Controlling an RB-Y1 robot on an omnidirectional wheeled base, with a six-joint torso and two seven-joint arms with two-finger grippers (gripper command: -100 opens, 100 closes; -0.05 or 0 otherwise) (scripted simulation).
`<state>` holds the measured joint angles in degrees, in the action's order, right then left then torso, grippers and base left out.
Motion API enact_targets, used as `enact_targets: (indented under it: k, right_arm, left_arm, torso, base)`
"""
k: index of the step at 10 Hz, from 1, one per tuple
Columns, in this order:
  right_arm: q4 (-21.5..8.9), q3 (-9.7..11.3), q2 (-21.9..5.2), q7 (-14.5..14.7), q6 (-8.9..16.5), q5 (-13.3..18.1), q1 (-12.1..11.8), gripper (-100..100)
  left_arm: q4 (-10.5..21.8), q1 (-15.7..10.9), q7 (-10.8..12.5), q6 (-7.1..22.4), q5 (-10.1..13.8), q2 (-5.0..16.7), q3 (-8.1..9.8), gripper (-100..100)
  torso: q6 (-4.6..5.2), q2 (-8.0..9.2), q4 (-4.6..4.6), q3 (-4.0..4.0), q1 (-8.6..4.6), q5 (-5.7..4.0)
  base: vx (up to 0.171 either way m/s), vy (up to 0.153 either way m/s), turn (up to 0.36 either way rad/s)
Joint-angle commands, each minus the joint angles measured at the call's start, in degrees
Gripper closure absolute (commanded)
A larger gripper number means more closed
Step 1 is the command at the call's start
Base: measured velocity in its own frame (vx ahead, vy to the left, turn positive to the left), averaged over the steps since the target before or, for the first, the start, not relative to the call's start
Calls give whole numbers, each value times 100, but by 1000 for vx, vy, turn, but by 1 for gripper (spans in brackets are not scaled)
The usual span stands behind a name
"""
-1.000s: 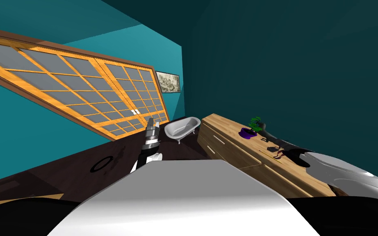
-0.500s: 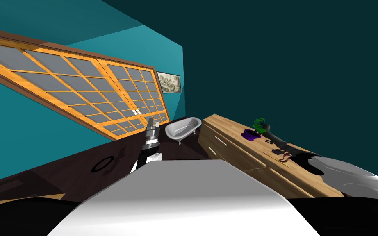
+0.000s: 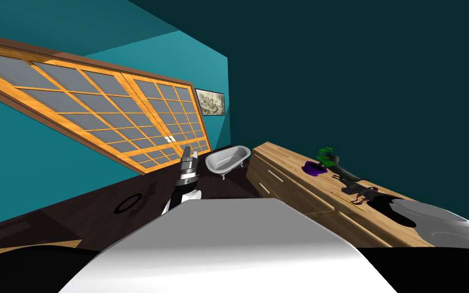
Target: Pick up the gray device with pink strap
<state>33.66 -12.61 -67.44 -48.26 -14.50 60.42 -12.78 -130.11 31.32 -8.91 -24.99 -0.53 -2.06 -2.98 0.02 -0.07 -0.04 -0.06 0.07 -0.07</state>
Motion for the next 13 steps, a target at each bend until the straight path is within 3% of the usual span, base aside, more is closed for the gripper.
enact_targets:
  k: [1,3,4,5,9,10,11,13]
  right_arm:
    - [-173,-45,16,-286,-215,286,-1,-100]
    - [-173,-45,16,-349,-215,541,-1,-100]
    - [-131,-25,7,-399,-185,472,-27,-100]
    - [-145,-32,9,-381,-199,483,-19,100]
    - [-201,-22,10,-387,-153,495,-60,100]
    - [-198,-23,9,-386,-154,495,-58,0]
    - [90,12,2,-99,132,208,-113,100]
    - [365,12,2,225,302,-160,-113,100]
  left_arm:
    - [0,0,0,0,0,0,0,0]
    - [0,0,0,0,0,0,0,0]
    - [0,0,0,0,0,0,0,0]
    - [0,0,0,0,0,0,0,0]
    - [0,-1,0,0,0,0,0,0]
    - [0,-1,0,0,0,0,0,0]
    - [0,-1,0,0,0,0,0,0]
    - [0,-1,0,0,0,1,0,0]
  torso:
    - [0,0,0,0,0,0]
    - [0,10,2,6,-6,-1]
    - [-1,13,3,7,-11,-2]
    - [0,14,3,8,-12,-2]
    - [-46,40,30,35,-18,-9]
    - [-43,41,29,34,-19,-9]
    - [-42,41,29,34,-20,-10]
    - [-42,54,33,42,-34,-7]
  base:
    - [24,26,-5]
    - [3,6,-3]
    - [0,0,0]
    - [0,0,0]
    - [-1,0,-20]
    - [0,0,0]
    - [-40,-43,10]
    - [-39,-40,10]
